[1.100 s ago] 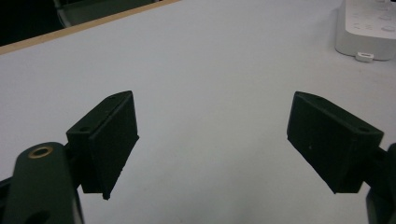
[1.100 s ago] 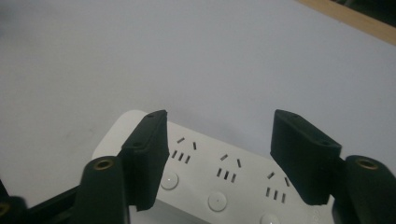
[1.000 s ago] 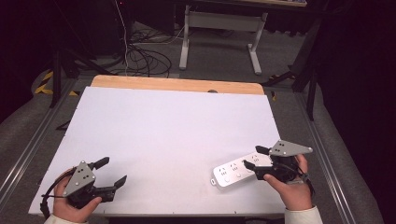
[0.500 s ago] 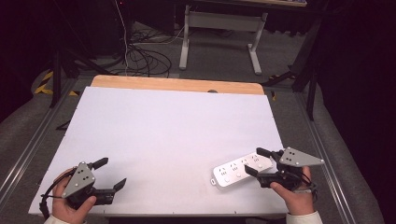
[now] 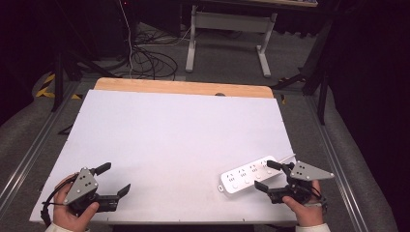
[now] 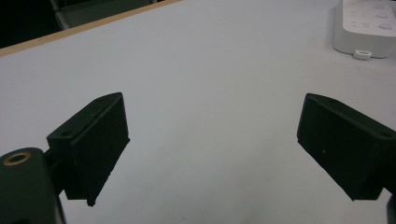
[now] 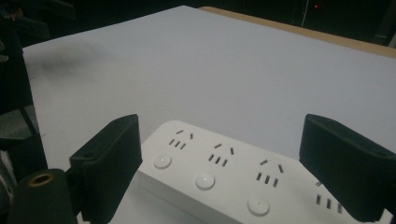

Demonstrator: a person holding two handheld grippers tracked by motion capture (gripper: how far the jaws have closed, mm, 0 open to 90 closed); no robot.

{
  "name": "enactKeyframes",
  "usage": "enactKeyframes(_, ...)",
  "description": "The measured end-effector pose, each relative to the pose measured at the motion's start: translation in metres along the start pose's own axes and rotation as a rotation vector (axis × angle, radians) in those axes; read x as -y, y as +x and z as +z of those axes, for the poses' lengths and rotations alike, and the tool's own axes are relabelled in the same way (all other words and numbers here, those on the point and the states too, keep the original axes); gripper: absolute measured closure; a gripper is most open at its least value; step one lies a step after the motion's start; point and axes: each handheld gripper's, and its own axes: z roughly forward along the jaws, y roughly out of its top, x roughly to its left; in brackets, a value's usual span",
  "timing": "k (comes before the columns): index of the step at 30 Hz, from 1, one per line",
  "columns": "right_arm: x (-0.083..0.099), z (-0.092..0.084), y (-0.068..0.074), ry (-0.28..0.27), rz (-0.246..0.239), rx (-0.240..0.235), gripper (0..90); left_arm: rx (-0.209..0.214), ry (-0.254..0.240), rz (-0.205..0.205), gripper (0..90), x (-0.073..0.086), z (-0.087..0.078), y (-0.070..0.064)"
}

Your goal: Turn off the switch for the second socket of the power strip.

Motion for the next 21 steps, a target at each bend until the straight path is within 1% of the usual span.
enactKeyframes(4, 0.008, 0.003, 0.000, 0.021, 0.003, 0.000, 11.9, -0.002, 0.000, 0.004, 9.2, 0.001, 0.001, 0.000)
enactKeyframes(7, 0.012, 0.005, -0.001, 0.037, 0.017, -0.006, 11.9, -0.004, 0.001, 0.002, 9.1, 0.001, 0.001, 0.000)
enactKeyframes(9, 0.014, 0.007, -0.001, 0.045, 0.024, -0.012, 11.9, -0.004, 0.001, 0.008, 9.1, 0.001, 0.001, 0.001)
enactKeyframes(14, 0.021, 0.012, 0.001, 0.061, 0.034, -0.012, 11.5, -0.001, 0.002, -0.002, 9.1, 0.002, 0.000, 0.001)
enactKeyframes(15, 0.024, 0.014, 0.003, 0.068, 0.037, -0.006, 11.5, -0.001, 0.003, 0.000, 9.0, 0.002, 0.000, 0.001)
enactKeyframes(19, 0.028, 0.017, 0.006, 0.077, 0.034, -0.006, 11.5, -0.005, 0.002, 0.000, 9.0, 0.003, 0.001, 0.002)
enactKeyframes(21, 0.029, 0.019, 0.008, 0.082, 0.030, -0.017, 10.8, -0.002, 0.003, -0.002, 8.9, 0.005, 0.000, 0.002)
